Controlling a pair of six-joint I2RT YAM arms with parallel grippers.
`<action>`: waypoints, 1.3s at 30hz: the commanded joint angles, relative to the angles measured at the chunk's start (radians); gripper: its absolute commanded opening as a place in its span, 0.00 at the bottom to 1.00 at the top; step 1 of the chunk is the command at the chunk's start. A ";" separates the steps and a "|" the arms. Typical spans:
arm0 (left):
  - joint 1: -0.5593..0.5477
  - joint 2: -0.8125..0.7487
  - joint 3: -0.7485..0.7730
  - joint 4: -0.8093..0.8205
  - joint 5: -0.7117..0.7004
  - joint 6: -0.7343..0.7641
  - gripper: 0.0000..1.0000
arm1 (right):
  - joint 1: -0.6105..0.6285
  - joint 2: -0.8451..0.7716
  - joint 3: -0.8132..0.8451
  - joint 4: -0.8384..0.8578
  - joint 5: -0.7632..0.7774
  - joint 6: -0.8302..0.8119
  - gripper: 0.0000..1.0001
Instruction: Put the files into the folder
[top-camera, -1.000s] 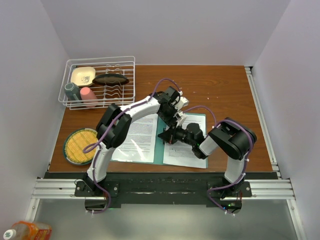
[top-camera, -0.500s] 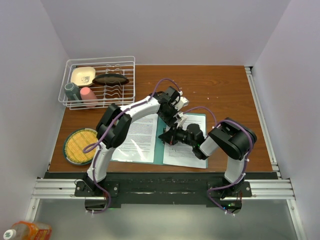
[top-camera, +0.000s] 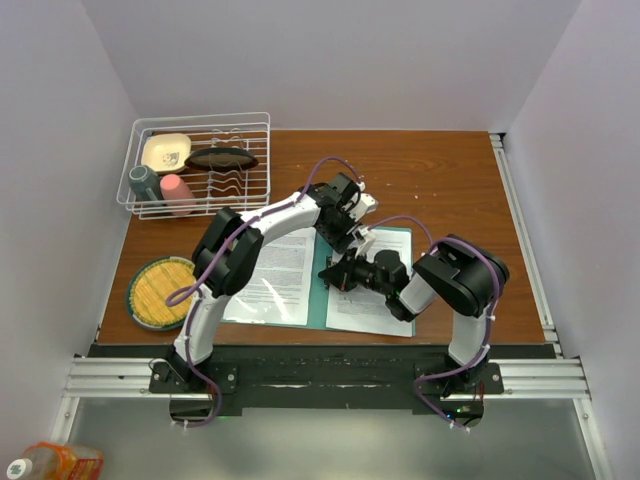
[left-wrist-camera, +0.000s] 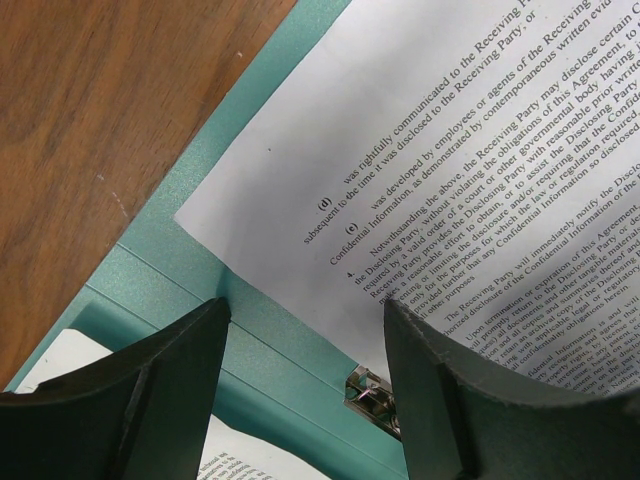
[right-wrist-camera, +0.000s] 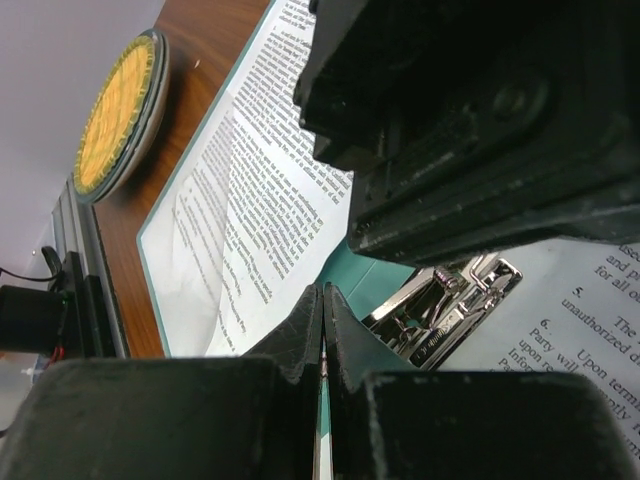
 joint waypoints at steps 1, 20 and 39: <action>-0.011 0.090 -0.057 -0.084 0.112 -0.020 0.67 | 0.006 0.061 -0.064 -0.156 0.039 -0.006 0.00; -0.007 0.093 -0.039 -0.091 0.113 -0.019 0.67 | 0.029 0.158 -0.110 -0.101 0.081 0.064 0.00; -0.007 0.105 -0.016 -0.102 0.118 -0.020 0.65 | 0.043 0.250 -0.165 -0.001 0.093 0.136 0.00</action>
